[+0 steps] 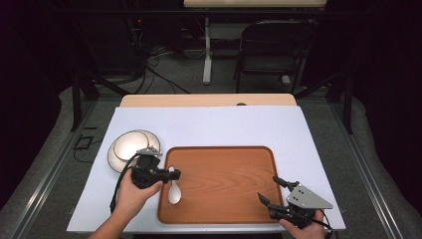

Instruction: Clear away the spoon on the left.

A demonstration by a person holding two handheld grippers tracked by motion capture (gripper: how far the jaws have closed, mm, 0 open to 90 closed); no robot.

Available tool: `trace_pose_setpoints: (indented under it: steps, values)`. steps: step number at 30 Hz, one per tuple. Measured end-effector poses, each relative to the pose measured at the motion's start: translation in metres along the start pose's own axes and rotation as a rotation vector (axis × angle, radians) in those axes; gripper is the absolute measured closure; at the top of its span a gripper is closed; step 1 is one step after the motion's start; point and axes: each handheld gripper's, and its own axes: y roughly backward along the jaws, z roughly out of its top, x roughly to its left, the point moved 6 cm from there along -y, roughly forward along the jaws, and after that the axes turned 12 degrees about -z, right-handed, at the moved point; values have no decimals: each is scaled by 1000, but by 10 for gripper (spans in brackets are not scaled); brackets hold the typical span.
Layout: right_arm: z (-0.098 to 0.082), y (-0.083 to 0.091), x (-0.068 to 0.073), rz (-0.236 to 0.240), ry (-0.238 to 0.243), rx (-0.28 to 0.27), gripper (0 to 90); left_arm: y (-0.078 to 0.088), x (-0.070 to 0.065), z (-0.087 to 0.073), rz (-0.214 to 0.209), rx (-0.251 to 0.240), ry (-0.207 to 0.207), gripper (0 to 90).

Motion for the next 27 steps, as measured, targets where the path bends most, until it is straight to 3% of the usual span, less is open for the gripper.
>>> trace_pose_setpoints:
  steps: [5,10,14,27]
  values:
    - [0,0,0,0,2,0,285,-5,10,1,-25,-8,62,849]
    - [0,0,0,1,3,2,286,-8,16,3,-28,-21,97,847]
    - [0,1,0,0,0,2,286,-12,20,5,-30,-40,149,848]
    - [0,0,0,2,-1,4,285,-27,33,11,57,-64,226,837]
